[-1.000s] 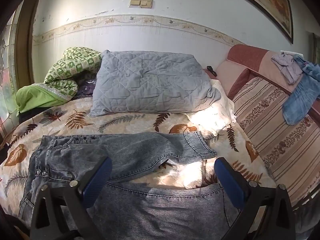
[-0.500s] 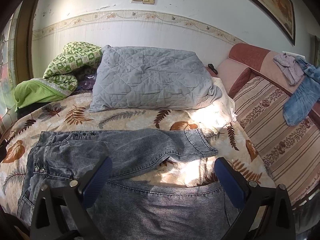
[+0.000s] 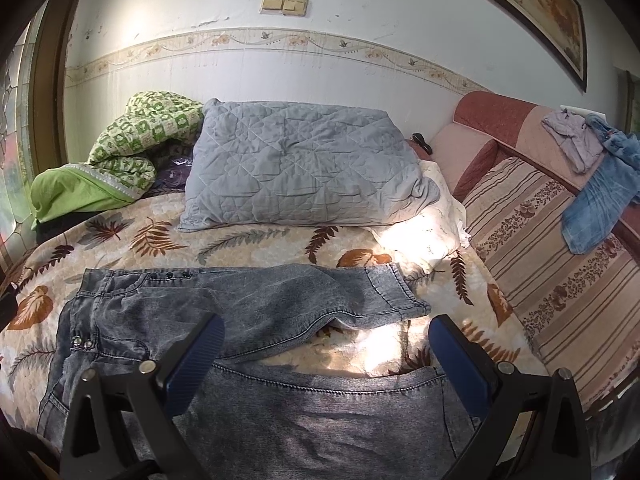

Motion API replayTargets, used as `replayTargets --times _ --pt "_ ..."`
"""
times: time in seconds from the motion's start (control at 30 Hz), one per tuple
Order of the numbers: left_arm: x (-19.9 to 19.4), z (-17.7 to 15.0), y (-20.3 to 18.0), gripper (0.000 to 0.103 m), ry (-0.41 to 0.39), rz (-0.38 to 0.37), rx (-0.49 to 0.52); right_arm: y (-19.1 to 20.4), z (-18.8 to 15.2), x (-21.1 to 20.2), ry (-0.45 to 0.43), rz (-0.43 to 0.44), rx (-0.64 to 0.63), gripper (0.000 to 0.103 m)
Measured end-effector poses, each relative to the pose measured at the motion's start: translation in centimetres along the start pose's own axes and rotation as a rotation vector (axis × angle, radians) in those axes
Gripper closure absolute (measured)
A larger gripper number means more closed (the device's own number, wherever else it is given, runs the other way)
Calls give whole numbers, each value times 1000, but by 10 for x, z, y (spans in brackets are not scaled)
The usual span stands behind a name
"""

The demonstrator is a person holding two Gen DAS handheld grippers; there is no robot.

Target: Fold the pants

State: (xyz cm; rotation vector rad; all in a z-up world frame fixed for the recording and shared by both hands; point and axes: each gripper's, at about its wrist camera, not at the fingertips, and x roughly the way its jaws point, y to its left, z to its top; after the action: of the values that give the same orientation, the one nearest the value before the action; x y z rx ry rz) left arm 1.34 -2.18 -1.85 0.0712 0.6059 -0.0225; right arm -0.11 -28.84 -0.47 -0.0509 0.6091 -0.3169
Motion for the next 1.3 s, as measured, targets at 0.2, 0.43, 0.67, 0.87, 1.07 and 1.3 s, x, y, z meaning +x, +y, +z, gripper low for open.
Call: replayTargets --times 0.2,0.43,0.67,0.87,1.07,1.3 --pt "4 -6 3 0 25 -15 -8 1 0 1 0 -2 -5 0" --pt "21 -67 -3 0 216 -83 -21 2 0 2 -1 -9 -8 0" --pt "9 -105 -13 0 300 -71 25 1 -2 3 3 -1 -1 0" --pt "18 -60 -3 0 225 -54 -1 -6 -4 11 30 9 20 0" --pt "36 -15 -9 0 115 -15 7 -14 1 21 31 -18 27 0" --pt "58 2 -18 0 95 -35 7 -4 5 41 48 -15 -2 0"
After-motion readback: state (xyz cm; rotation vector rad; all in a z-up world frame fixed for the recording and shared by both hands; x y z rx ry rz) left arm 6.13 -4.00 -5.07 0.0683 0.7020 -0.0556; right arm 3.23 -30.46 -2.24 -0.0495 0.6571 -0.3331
